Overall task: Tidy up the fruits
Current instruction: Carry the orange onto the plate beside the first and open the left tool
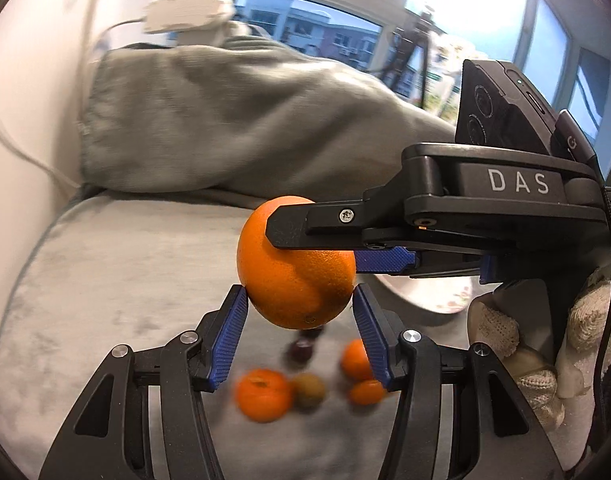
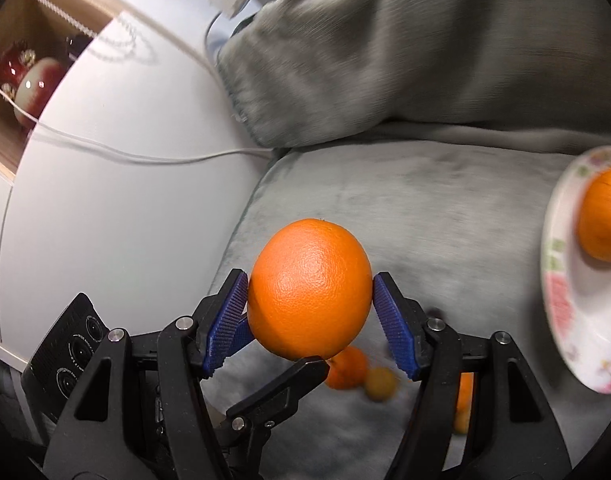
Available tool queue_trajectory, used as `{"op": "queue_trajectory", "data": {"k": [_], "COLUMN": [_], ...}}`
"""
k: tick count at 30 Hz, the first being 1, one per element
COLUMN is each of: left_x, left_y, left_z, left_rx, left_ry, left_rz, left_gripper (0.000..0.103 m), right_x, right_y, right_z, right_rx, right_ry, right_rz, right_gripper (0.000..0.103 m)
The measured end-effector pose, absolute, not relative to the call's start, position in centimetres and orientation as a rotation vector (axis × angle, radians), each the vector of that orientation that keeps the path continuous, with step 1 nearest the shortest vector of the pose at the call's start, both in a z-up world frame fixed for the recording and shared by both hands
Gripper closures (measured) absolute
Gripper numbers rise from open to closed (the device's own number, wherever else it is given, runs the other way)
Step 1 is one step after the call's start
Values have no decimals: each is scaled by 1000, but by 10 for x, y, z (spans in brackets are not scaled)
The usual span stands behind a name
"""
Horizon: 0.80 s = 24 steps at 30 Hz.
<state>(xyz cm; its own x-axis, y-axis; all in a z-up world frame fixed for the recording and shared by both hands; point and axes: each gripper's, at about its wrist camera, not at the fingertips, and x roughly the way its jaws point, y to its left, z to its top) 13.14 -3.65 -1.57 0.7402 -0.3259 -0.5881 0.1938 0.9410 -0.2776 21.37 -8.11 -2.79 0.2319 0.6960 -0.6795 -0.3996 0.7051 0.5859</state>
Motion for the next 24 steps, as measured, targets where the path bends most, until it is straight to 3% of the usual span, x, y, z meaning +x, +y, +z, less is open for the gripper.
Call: {"op": "queue_trajectory", "data": {"k": [24], "left_x": [160], "left_y": [-169], "left_z": [-23], "left_rx": [-107], "left_ry": [786], "left_rz": [-532], "left_gripper": [51], "right_x": [201], "right_y": [-251], "right_z": [-35], "right_rx": [444], "right_ry": [1059], "right_rz": [536], "right_gripper": [35]}}
